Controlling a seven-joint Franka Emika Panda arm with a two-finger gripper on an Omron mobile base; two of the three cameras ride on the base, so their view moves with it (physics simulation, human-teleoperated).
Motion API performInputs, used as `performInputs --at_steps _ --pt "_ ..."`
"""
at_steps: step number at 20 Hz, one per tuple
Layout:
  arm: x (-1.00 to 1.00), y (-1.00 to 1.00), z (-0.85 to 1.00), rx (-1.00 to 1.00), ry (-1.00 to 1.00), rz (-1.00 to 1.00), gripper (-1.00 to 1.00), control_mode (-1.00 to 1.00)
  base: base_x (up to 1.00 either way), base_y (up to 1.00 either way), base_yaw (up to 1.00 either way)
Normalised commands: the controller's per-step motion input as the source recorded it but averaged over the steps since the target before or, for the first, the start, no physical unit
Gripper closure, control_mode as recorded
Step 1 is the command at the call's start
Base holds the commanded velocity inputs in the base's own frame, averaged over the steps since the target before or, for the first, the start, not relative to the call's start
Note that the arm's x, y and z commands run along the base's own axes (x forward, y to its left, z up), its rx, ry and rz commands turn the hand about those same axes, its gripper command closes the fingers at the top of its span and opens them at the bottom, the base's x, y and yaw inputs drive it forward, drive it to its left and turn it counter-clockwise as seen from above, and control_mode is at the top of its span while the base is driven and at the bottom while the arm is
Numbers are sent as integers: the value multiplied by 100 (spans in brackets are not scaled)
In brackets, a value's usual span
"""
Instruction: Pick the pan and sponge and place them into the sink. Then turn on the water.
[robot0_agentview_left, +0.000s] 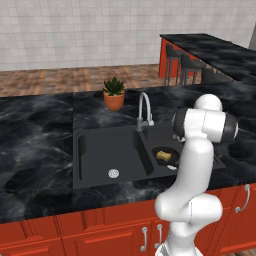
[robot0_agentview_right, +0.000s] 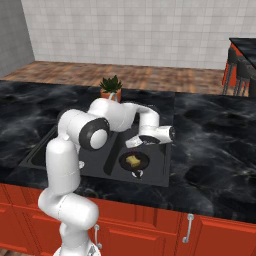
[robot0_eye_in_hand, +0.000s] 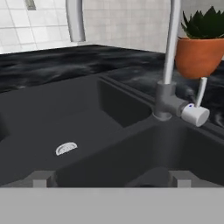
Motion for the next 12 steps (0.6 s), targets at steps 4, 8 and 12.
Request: performInputs --at_steps 4,8,12 --pt "-12 2 9 9 -1 0 -100 -100 0 0 0" --pt "-9 12 -6 9 -1 2 -100 -100 0 0 0" --pt "0 4 -1 13 -5 5 -100 -100 0 0 0"
